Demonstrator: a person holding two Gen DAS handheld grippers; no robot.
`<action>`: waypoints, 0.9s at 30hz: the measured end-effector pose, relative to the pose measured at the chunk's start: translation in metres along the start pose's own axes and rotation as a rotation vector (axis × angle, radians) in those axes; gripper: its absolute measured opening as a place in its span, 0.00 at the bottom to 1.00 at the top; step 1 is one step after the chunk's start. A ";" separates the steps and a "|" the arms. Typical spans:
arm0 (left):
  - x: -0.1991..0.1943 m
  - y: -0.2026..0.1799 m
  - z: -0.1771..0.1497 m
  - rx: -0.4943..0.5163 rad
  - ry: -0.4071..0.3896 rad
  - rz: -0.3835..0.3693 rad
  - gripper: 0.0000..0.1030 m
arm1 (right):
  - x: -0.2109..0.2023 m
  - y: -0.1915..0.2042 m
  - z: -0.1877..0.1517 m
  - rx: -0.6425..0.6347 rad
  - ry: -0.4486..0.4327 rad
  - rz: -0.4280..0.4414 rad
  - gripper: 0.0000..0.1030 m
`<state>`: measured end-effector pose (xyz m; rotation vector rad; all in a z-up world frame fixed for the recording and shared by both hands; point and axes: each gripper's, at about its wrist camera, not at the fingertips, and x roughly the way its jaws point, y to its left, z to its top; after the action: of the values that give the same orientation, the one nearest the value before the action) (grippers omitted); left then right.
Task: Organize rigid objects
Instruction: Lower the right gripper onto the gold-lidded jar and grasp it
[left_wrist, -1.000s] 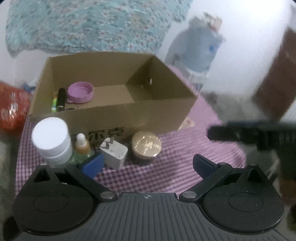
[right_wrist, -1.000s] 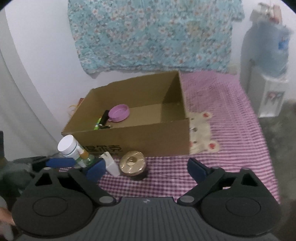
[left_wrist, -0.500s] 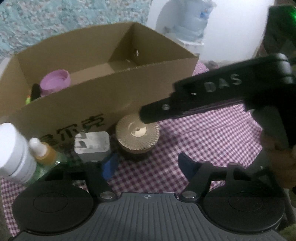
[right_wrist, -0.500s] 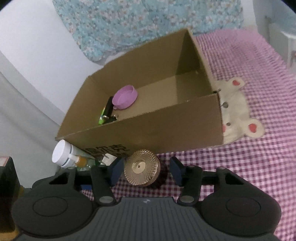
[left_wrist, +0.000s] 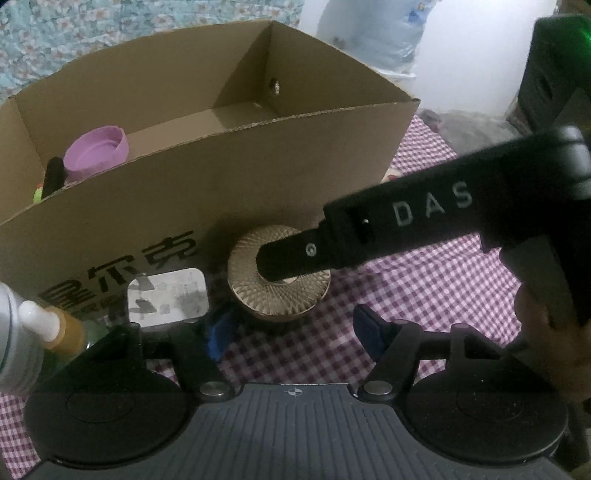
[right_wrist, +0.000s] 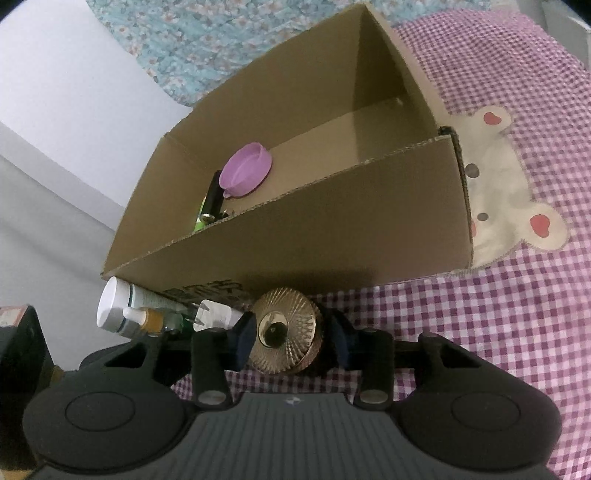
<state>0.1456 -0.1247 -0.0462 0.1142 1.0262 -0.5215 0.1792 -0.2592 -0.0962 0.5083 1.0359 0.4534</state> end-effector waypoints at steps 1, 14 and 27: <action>0.000 -0.001 0.000 0.000 -0.001 -0.006 0.67 | -0.001 0.000 0.000 -0.004 0.000 -0.003 0.45; 0.004 -0.040 0.010 0.096 -0.021 -0.093 0.66 | -0.040 -0.026 -0.015 0.038 -0.014 -0.068 0.45; 0.010 -0.048 0.015 0.130 -0.014 -0.116 0.67 | -0.058 -0.044 -0.024 0.093 -0.048 -0.074 0.45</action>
<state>0.1387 -0.1752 -0.0394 0.1661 0.9888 -0.6940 0.1378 -0.3236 -0.0925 0.5590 1.0294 0.3269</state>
